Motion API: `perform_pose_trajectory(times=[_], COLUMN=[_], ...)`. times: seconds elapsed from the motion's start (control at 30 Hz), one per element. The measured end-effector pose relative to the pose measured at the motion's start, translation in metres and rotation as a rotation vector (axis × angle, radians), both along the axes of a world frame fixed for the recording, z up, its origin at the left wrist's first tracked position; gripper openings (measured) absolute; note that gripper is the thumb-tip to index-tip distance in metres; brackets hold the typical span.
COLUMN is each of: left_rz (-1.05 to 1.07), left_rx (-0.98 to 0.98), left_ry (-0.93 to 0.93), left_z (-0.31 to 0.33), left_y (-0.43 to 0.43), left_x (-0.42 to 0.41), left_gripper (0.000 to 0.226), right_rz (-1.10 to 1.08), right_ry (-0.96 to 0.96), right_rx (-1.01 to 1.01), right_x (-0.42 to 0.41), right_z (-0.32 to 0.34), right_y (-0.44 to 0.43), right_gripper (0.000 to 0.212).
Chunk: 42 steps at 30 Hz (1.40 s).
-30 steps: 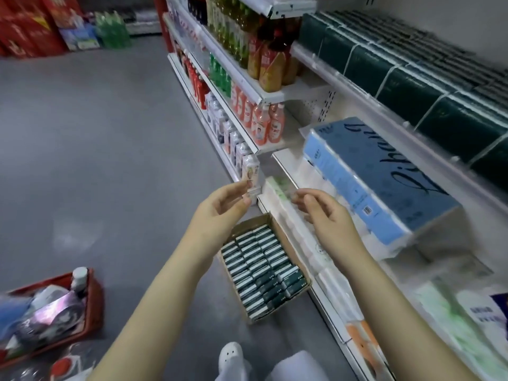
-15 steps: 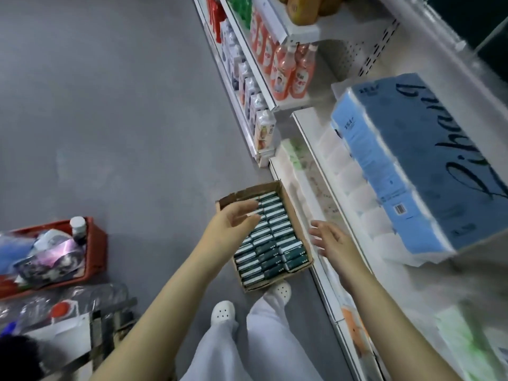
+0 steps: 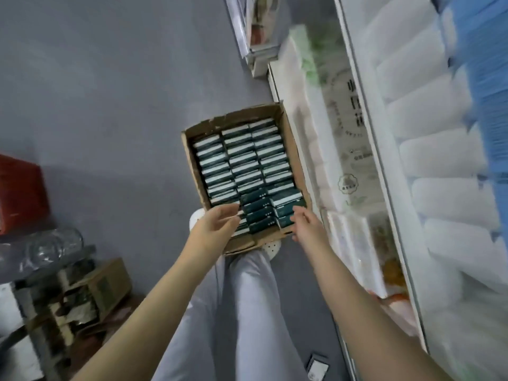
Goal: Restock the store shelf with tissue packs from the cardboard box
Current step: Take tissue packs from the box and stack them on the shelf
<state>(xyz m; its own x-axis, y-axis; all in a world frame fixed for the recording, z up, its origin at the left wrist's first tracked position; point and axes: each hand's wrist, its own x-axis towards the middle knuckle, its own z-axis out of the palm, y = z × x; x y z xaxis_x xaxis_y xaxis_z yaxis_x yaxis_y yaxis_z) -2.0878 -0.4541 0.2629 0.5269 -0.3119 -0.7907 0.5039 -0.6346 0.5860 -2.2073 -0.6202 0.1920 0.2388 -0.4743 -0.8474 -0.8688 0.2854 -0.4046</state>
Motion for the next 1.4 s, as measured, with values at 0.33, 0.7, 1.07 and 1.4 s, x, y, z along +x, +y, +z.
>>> perform_pose_trajectory(times=[0.33, 0.7, 1.07, 1.4], left_rz=[-0.016, -0.053, 0.152, 0.311], left_rx=[0.106, 0.128, 0.108, 0.093], left_ry=[0.154, 0.202, 0.347, 0.374], left_z=[-0.206, -0.265, -0.257, -0.270], left_y=[-0.006, -0.008, -0.019, -0.020], left_x=[-0.020, -0.024, -0.008, -0.001], left_gripper=[0.026, 0.022, 0.027, 0.041], right_rz=[0.089, 0.051, -0.157, -0.241], right_ry=[0.255, 0.333, -0.168, -0.229], right_rx=[-0.009, 0.038, -0.176, 0.060], right_x=[0.028, 0.044, 0.031, 0.016], right_z=[-0.215, -0.284, -0.208, -0.190], right_y=[-0.010, -0.027, 0.013, 0.051], right_gripper=[0.041, 0.047, 0.009, 0.030])
